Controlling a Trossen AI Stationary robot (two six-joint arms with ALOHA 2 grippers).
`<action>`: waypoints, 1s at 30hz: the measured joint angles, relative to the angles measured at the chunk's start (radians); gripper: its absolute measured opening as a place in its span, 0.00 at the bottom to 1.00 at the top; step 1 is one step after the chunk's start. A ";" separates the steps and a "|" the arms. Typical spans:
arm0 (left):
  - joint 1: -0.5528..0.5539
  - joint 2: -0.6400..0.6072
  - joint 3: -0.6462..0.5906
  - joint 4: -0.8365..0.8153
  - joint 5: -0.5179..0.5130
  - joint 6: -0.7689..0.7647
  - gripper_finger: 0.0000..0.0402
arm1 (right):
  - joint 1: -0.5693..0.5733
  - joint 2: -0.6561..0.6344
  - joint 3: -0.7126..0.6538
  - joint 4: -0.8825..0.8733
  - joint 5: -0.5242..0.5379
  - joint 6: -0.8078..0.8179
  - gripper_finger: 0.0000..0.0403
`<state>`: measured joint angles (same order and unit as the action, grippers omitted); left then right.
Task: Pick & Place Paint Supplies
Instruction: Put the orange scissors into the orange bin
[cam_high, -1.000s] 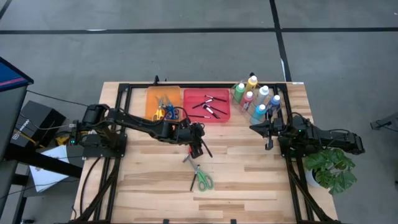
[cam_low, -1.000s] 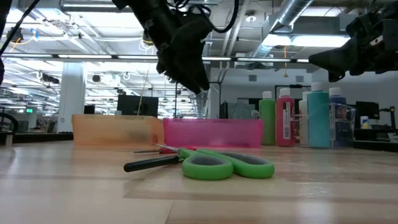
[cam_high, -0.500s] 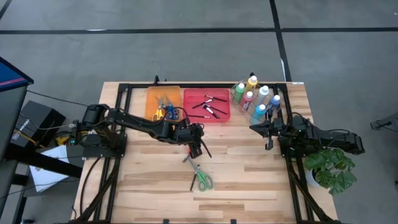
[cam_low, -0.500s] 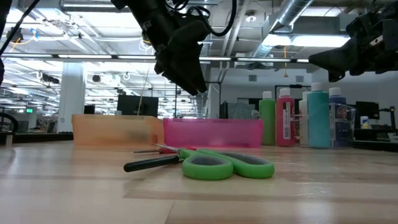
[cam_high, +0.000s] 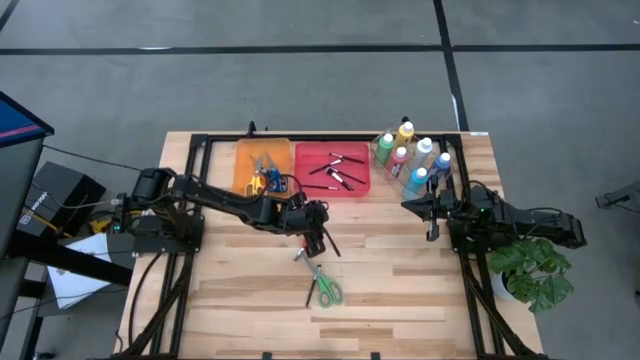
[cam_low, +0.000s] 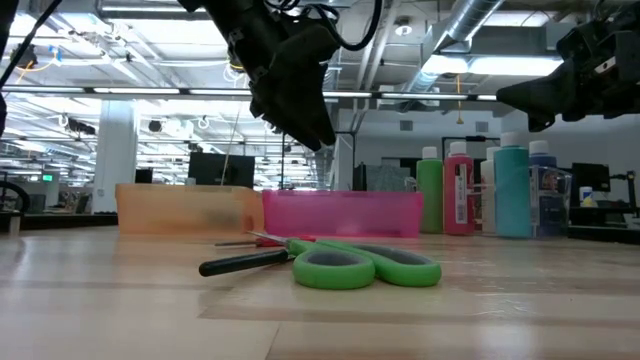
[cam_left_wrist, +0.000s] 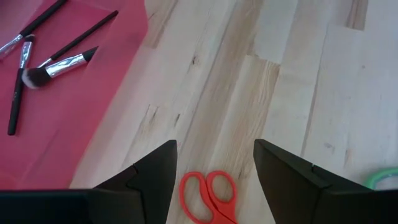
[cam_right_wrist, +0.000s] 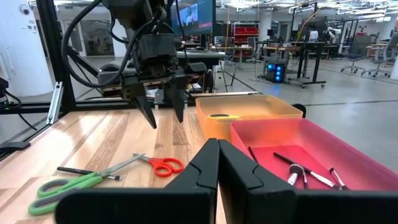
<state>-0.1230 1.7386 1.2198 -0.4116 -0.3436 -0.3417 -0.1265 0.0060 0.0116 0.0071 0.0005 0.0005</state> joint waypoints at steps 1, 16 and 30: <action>0.003 0.000 0.000 0.000 0.000 -0.001 0.52 | 0.000 0.000 0.000 0.000 0.000 0.000 0.00; 0.092 0.000 -0.046 -0.033 0.000 -0.084 0.52 | 0.000 0.000 0.000 0.000 0.000 0.000 0.00; 0.093 0.000 -0.225 0.085 0.009 -0.157 0.52 | 0.000 0.000 0.000 0.000 0.000 0.000 0.00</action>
<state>-0.0303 1.7382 0.9949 -0.3271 -0.3342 -0.4992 -0.1266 0.0061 0.0116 0.0073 0.0004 0.0004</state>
